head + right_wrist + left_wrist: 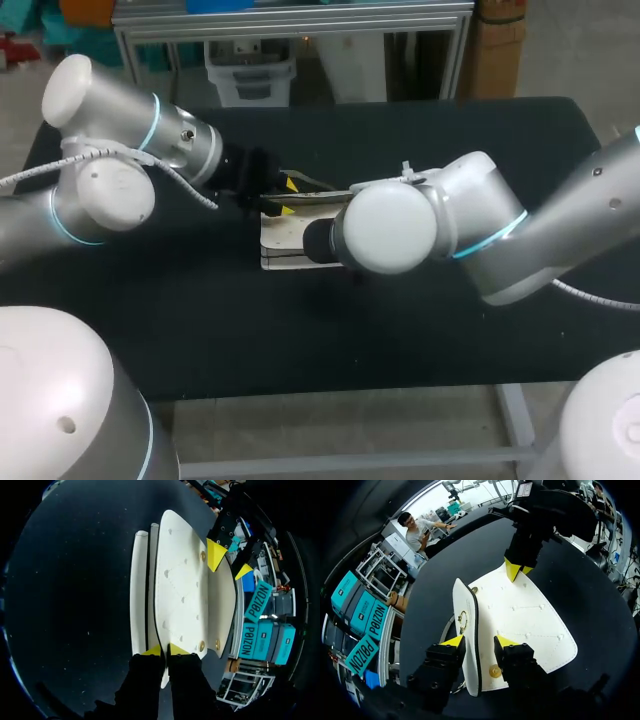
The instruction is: Pick up the bag, open it, inspect its contents, close it, and place it on the opposite side
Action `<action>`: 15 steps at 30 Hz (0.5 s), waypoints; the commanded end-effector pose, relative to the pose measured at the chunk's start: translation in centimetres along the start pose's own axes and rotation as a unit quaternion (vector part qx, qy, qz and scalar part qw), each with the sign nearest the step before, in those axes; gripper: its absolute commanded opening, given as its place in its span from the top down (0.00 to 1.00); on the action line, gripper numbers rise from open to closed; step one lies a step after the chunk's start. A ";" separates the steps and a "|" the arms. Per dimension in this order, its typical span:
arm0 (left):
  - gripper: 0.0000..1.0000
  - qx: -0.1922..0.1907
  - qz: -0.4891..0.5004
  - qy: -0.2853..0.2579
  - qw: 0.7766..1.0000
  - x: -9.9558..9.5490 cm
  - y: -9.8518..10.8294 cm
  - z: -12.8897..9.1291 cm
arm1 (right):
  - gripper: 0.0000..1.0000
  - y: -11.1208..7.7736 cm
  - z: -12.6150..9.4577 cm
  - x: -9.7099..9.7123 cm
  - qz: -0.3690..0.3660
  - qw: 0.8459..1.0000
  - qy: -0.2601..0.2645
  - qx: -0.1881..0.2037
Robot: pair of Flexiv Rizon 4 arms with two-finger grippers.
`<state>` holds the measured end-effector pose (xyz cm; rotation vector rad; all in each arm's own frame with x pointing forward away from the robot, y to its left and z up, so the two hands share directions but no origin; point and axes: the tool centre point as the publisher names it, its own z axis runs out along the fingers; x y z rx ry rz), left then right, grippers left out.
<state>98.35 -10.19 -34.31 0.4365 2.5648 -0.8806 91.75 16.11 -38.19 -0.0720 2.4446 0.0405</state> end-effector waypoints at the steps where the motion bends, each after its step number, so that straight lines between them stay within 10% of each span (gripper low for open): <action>1: 0.62 -0.002 -0.006 0.011 1.000 -1.2 0.3 1.5 | 1.00 0.0 0.2 0.3 0.000 1.000 -0.002 0.001; 15: 0.73 -0.026 -0.035 0.027 0.999 -2.6 1.1 2.8 | 1.00 0.0 0.2 0.3 0.000 1.000 -0.002 0.001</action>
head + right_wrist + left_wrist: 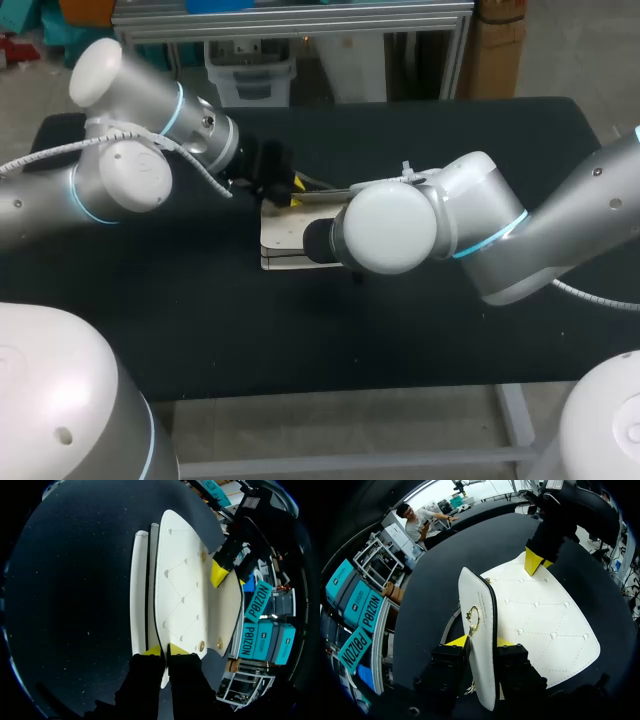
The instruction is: Pick up the bag, open it, inspect its contents, close it, and place it on the opposite side
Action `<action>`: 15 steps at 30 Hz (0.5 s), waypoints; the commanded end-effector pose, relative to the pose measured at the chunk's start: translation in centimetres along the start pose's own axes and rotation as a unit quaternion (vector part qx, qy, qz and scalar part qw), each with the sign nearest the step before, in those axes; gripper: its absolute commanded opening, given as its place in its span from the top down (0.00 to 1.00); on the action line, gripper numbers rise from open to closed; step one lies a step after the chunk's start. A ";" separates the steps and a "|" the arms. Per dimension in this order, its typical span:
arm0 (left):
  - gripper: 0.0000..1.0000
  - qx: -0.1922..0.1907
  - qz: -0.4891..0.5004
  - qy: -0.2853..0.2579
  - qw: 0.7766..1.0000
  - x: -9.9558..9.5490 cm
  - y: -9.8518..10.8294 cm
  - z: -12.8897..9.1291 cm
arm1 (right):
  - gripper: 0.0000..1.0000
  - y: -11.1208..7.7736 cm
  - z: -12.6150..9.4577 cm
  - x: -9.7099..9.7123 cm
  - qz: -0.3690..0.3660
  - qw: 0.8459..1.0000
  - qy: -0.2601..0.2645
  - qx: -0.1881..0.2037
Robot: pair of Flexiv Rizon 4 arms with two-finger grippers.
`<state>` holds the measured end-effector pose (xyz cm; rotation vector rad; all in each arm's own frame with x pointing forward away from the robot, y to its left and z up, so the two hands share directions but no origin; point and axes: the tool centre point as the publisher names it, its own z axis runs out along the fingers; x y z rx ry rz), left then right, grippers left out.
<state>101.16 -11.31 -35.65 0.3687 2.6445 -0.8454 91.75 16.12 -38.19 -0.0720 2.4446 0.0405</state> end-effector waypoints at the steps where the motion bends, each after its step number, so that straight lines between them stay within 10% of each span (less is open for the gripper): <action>1: 0.74 -0.005 -0.005 0.006 1.000 -0.7 0.1 0.4 | 1.00 0.0 0.2 0.3 0.000 1.000 -0.002 0.001; 5: 0.91 -0.010 -0.011 0.011 1.000 -1.1 0.1 0.4 | 1.00 0.0 0.2 0.3 0.000 1.000 -0.002 0.001; 15: 0.98 -0.032 -0.027 0.030 0.999 -1.5 0.2 0.5 | 1.00 0.0 0.2 0.3 0.000 1.000 -0.002 0.001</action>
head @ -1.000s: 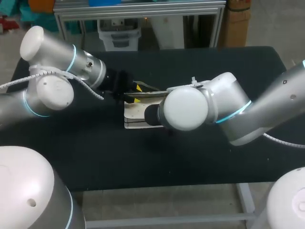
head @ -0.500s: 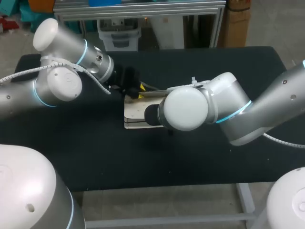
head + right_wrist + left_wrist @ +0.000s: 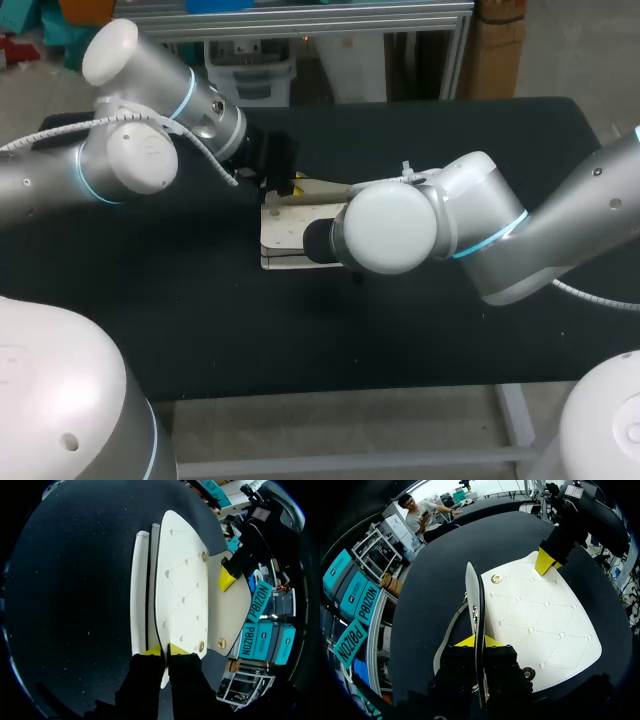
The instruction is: Pick up the bag, open it, inspect its contents, close it, and place it on the opposite side
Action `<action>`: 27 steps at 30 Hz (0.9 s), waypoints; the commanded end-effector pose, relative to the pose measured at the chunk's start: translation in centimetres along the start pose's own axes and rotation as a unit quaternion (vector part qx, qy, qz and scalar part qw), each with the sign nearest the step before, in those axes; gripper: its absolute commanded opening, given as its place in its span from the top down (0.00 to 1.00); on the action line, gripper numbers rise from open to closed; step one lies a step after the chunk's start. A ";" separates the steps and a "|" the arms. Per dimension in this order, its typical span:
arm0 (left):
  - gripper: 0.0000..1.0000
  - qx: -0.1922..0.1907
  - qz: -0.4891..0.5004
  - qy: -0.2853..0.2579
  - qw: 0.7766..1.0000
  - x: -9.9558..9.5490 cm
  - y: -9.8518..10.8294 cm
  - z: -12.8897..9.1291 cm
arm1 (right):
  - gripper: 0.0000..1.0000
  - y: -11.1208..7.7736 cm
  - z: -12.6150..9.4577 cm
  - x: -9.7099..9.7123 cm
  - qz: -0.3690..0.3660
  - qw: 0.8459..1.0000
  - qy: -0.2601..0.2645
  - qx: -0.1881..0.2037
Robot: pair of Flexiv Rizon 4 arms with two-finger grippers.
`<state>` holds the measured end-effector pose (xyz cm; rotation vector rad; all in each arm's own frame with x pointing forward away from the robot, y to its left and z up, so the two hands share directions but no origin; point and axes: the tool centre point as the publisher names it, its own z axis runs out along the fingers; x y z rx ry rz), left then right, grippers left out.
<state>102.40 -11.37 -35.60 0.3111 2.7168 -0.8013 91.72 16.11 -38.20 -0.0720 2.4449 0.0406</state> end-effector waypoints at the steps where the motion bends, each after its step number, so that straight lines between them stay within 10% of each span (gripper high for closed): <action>1: 1.00 -0.012 -0.001 0.012 1.000 -0.4 -0.2 0.2 | 1.00 0.0 0.2 0.2 0.000 1.000 -0.002 0.001; 22: 1.00 0.009 -0.041 0.042 0.998 -0.4 -0.6 -1.0 | 0.98 0.0 -0.3 -0.1 -0.003 1.000 -0.008 0.005; 27: 1.00 0.025 -0.054 0.049 0.997 -0.6 -1.2 -1.6 | 0.00 0.0 -1.6 -0.9 -0.006 1.000 -0.022 0.002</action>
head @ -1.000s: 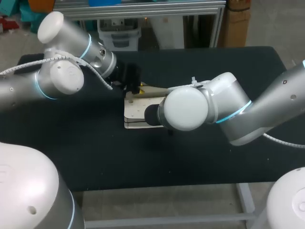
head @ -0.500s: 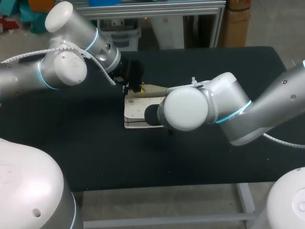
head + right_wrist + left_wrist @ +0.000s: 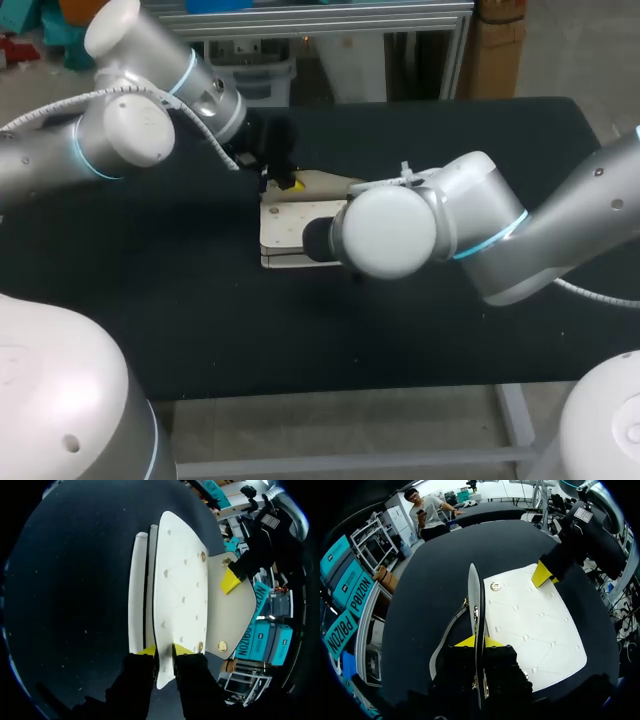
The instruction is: Pick up the bag, open it, inspect its contents, close it, and place it on the opposite side
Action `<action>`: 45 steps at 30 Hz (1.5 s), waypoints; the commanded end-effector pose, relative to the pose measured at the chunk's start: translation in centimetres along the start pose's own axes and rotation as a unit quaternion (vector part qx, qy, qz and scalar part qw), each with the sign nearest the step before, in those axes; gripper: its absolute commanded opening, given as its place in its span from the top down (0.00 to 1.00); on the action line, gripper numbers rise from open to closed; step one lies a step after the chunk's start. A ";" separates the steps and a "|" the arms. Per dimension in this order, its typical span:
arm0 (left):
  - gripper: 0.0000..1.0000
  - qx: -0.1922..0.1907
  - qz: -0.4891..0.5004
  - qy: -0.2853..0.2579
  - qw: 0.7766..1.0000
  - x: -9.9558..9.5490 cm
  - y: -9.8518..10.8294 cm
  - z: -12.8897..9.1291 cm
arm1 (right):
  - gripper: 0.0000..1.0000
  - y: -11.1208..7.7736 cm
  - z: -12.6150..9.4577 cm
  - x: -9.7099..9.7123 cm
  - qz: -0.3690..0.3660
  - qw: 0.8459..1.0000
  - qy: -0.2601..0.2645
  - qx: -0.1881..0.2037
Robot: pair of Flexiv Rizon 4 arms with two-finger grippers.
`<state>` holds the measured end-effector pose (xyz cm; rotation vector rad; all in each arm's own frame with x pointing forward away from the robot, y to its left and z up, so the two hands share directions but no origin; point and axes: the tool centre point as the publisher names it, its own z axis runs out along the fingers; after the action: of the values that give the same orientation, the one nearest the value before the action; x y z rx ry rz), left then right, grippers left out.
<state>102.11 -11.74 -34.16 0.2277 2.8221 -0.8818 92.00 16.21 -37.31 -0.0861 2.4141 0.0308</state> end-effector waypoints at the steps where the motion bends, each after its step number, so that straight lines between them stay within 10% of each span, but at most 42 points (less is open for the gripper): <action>1: 1.00 0.015 -0.008 0.007 1.000 -0.3 -0.2 -0.8 | 0.00 -0.2 -1.4 -0.4 0.003 1.000 -0.010 -0.002; 25: 1.00 0.011 -0.051 -0.035 0.998 -1.5 -2.9 -4.9 | 0.00 -2.1 -8.6 -5.1 0.019 0.999 -0.042 -0.029; 26: 1.00 0.012 -0.052 -0.034 0.998 -1.5 -3.0 -5.0 | 0.09 -2.2 -8.7 -5.2 0.018 0.999 -0.042 -0.028; 29: 1.00 0.016 -0.062 0.013 0.998 -1.8 -3.0 -5.4 | 1.00 -2.3 -9.1 -5.8 0.017 0.999 -0.035 -0.026; 45: 1.00 0.032 -0.074 0.076 0.994 -2.3 -2.9 -6.2 | 1.00 -2.8 -9.7 -6.6 0.022 0.999 -0.017 -0.023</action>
<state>102.76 -10.69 -27.12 0.0942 2.9786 -1.0237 90.80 13.39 -25.68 -0.0525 2.3842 0.1097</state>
